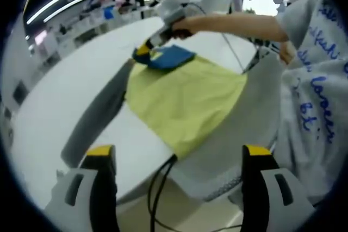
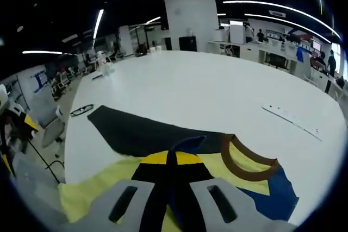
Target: Fold the garment on the visible template until the final outline fits inside the template.
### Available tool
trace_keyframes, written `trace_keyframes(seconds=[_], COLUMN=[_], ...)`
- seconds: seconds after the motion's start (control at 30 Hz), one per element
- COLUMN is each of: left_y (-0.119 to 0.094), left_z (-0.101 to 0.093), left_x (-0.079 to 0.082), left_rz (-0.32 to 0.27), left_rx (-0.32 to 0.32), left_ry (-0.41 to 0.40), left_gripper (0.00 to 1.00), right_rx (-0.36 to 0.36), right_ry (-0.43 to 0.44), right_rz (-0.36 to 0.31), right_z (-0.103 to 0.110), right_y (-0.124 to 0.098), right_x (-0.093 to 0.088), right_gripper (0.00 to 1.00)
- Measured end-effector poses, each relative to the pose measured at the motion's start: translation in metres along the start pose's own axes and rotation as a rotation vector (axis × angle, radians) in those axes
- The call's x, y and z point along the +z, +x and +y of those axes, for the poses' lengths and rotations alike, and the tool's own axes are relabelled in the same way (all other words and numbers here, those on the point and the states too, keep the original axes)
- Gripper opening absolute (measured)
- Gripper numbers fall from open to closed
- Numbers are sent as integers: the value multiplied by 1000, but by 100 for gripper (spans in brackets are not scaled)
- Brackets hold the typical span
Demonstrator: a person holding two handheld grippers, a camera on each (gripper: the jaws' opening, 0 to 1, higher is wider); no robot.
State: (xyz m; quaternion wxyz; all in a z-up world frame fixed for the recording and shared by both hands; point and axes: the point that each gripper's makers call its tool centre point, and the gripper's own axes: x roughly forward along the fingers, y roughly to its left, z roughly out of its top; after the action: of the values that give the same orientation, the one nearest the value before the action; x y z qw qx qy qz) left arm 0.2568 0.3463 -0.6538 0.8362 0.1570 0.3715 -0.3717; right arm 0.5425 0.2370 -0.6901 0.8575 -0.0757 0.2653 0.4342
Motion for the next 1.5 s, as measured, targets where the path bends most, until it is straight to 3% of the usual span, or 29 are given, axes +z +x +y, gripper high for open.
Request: trace_keyframes(seconds=[0.6, 0.87, 1.17, 1.33, 1.5], left_y=[-2, -1, 0, 0, 0], left_z=[-2, -2, -3, -2, -2], left_x=[-1, -1, 0, 0, 0], left_rz=[-16, -9, 1, 2, 4], left_rx=[-4, -10, -15, -14, -14], left_ry=[-26, -20, -8, -6, -7], left_gripper=[91, 91, 91, 91, 91], right_rx=[51, 30, 28, 27, 21], right_ry=[24, 27, 24, 24, 1], right_rz=[3, 22, 47, 65, 69], right_z=[14, 6, 5, 5, 2], right_y=[8, 4, -5, -8, -15], right_x=[-4, -14, -24, -28, -30], right_gripper=[7, 18, 44, 65, 73])
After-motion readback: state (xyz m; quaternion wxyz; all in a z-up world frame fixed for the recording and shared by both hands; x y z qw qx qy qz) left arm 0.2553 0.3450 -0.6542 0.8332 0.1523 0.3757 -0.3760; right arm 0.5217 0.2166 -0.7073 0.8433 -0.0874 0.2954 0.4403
